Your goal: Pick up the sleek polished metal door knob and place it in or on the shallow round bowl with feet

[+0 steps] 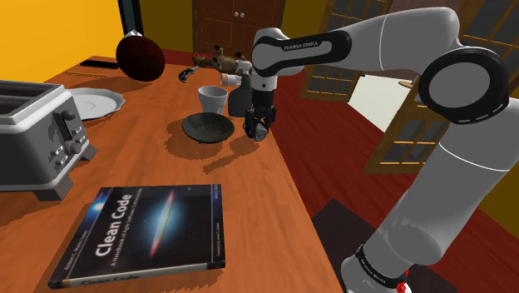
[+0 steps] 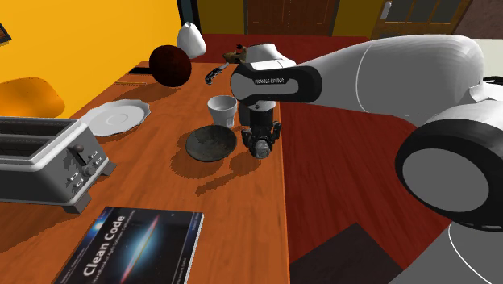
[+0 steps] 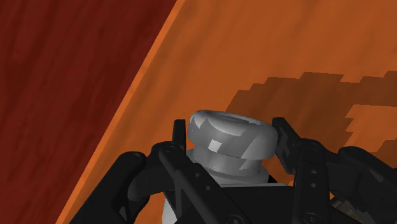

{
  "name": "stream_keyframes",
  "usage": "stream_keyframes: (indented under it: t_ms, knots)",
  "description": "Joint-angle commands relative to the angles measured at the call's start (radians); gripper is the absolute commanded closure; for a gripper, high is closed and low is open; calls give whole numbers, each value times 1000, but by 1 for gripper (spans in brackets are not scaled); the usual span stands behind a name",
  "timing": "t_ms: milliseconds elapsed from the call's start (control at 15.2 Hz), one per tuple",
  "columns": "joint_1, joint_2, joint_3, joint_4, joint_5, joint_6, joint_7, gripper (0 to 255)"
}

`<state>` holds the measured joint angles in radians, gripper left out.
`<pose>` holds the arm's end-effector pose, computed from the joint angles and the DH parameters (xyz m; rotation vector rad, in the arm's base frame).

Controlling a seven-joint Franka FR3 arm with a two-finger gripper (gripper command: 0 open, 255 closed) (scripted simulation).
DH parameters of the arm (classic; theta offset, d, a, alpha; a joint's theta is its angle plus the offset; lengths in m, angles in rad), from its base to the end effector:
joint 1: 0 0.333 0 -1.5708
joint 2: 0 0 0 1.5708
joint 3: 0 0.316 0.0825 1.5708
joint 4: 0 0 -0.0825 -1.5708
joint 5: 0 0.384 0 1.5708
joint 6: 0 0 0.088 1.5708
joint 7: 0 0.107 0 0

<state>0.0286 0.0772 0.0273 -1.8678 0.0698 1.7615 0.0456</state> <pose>0.5601 0.0372 0.4571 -3.0684 0.0140 0.2873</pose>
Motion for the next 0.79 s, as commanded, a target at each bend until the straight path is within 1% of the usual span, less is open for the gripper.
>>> stream_keyframes:
  t_ms: [0,528,726]
  knots:
    - [0,0,0,0,0,0,0,255]
    - [0,0,0,0,0,0,0,255]
    - [0,-7,0,32,0,-38,2,255]
